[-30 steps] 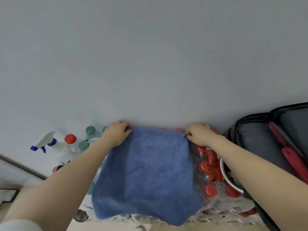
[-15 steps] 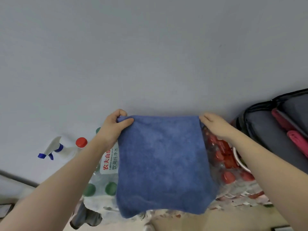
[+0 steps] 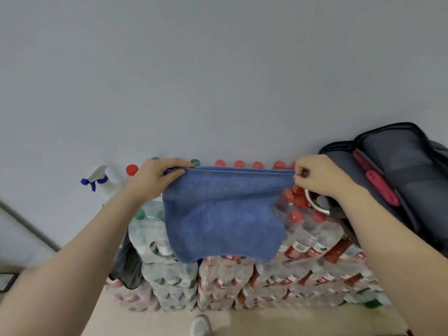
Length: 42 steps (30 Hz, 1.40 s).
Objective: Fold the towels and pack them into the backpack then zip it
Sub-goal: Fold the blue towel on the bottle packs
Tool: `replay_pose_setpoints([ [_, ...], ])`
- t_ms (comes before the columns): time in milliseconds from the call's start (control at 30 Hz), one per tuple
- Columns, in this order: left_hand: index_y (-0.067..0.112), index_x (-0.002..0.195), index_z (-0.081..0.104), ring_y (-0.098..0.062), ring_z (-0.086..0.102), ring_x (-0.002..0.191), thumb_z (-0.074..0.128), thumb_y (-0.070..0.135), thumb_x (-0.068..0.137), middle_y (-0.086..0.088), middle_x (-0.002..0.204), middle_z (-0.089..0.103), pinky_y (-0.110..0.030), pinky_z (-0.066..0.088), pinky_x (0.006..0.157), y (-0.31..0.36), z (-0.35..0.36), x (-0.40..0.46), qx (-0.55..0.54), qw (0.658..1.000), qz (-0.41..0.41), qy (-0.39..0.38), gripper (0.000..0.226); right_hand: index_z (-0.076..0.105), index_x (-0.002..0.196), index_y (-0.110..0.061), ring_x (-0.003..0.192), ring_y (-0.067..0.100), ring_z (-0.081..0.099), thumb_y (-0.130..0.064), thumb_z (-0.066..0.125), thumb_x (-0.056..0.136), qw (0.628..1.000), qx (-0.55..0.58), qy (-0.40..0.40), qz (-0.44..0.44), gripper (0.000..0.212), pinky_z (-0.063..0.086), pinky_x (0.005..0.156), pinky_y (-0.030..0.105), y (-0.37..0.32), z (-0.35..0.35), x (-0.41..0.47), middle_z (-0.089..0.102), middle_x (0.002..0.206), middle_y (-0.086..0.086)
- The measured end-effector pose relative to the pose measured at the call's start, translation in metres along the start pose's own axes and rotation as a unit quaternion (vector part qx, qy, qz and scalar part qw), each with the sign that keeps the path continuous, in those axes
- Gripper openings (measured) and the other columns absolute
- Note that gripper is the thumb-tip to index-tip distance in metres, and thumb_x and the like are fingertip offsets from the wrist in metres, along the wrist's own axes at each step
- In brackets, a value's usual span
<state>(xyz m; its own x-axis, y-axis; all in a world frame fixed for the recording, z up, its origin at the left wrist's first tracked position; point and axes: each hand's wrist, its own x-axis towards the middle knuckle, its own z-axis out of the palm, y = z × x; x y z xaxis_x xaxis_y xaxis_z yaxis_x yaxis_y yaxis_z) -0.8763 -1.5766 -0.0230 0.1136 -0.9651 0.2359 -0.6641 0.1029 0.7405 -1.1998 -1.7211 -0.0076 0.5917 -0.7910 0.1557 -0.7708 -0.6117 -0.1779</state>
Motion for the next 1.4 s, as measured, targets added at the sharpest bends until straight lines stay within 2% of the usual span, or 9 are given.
replay_pose_setpoints([
  [233,0.064,0.071,0.057,0.024,0.052,0.082,0.058,0.004,0.087,0.047,0.079,0.057,0.004,0.035,0.074,0.055,0.007,-0.086,-0.011,0.997,0.038,0.071,0.062,0.056,0.064,-0.002,0.058,0.013,0.045,-0.003,0.06,0.076,0.977,0.117,0.174,0.046,0.013,0.031,0.054,0.017,-0.015,-0.015,-0.094,0.052,0.063,0.006],
  [333,0.042,0.066,0.06,0.016,0.052,0.075,0.06,0.004,0.085,0.036,0.074,0.06,0.002,0.035,0.068,0.071,0.005,-0.113,-0.011,0.999,0.016,0.048,0.042,0.059,0.066,0.001,0.052,0.002,0.046,0.001,0.058,0.075,0.952,0.242,0.161,0.095,0.009,0.034,0.052,0.01,-0.017,-0.025,-0.123,0.054,0.058,0.003],
  [433,0.034,0.063,0.057,0.0,0.05,0.066,0.065,0.012,0.082,0.015,0.066,0.06,-0.002,0.035,0.06,0.076,0.002,-0.126,0.036,0.998,-0.025,0.041,0.031,0.055,0.065,0.004,0.056,0.006,0.042,0.005,0.055,0.073,0.941,0.301,0.122,0.093,0.008,0.036,0.058,0.023,-0.018,-0.027,-0.133,0.052,0.061,0.008],
  [567,0.026,0.062,0.052,-0.012,0.046,0.063,0.07,0.017,0.08,0.006,0.063,0.055,-0.011,0.035,0.055,0.059,0.006,-0.135,0.077,0.992,-0.087,0.055,0.027,0.055,0.065,0.001,0.059,0.014,0.044,0.001,0.059,0.074,0.981,0.184,0.055,0.041,0.01,0.036,0.056,0.017,-0.024,-0.016,-0.124,0.057,0.065,0.009],
  [700,0.025,0.06,0.05,-0.013,0.045,0.062,0.068,0.018,0.081,0.006,0.061,0.053,-0.019,0.034,0.055,0.034,0.008,-0.122,0.095,0.986,-0.115,0.068,0.028,0.055,0.073,0.0,0.067,0.024,0.05,-0.006,0.057,0.084,0.995,0.091,0.025,0.031,0.012,0.037,0.062,0.033,-0.028,0.003,-0.092,0.062,0.075,0.014],
  [900,0.019,0.084,0.061,-0.017,0.053,0.082,0.05,0.008,0.091,0.0,0.082,0.062,-0.016,0.038,0.068,-0.012,-0.005,-0.06,0.08,0.987,-0.139,-0.012,0.017,0.058,0.108,0.001,0.094,0.031,0.059,-0.001,0.053,0.087,0.992,0.108,0.014,0.064,0.022,0.043,0.082,0.035,-0.028,0.029,-0.022,0.065,0.1,0.018],
  [1067,0.016,0.107,0.06,-0.02,0.055,0.088,0.055,0.011,0.089,-0.006,0.089,0.064,-0.026,0.039,0.073,-0.047,-0.012,0.017,0.043,0.984,-0.163,0.057,0.019,0.067,0.097,-0.006,0.099,0.032,0.059,-0.003,0.047,0.086,0.994,0.056,-0.027,0.086,0.022,0.045,0.08,0.037,-0.019,0.047,0.057,0.067,0.106,0.015],
  [1200,0.009,0.093,0.066,-0.019,0.054,0.082,0.056,0.017,0.089,-0.003,0.083,0.062,-0.016,0.036,0.06,-0.075,-0.014,0.073,0.117,0.975,-0.183,0.037,0.013,0.061,0.1,-0.013,0.103,0.029,0.055,-0.007,0.043,0.089,0.986,0.036,-0.078,0.145,0.022,0.044,0.08,0.035,-0.008,0.062,0.108,0.061,0.112,0.011],
  [1400,0.004,0.086,0.065,-0.023,0.053,0.076,0.059,0.025,0.088,-0.011,0.081,0.064,-0.028,0.035,0.066,-0.111,0.003,0.119,0.176,0.962,-0.209,0.003,0.022,0.059,0.1,-0.005,0.104,0.035,0.057,0.003,0.04,0.083,0.975,0.006,-0.104,0.198,0.026,0.047,0.085,0.039,0.0,0.097,0.144,0.059,0.112,0.022],
])
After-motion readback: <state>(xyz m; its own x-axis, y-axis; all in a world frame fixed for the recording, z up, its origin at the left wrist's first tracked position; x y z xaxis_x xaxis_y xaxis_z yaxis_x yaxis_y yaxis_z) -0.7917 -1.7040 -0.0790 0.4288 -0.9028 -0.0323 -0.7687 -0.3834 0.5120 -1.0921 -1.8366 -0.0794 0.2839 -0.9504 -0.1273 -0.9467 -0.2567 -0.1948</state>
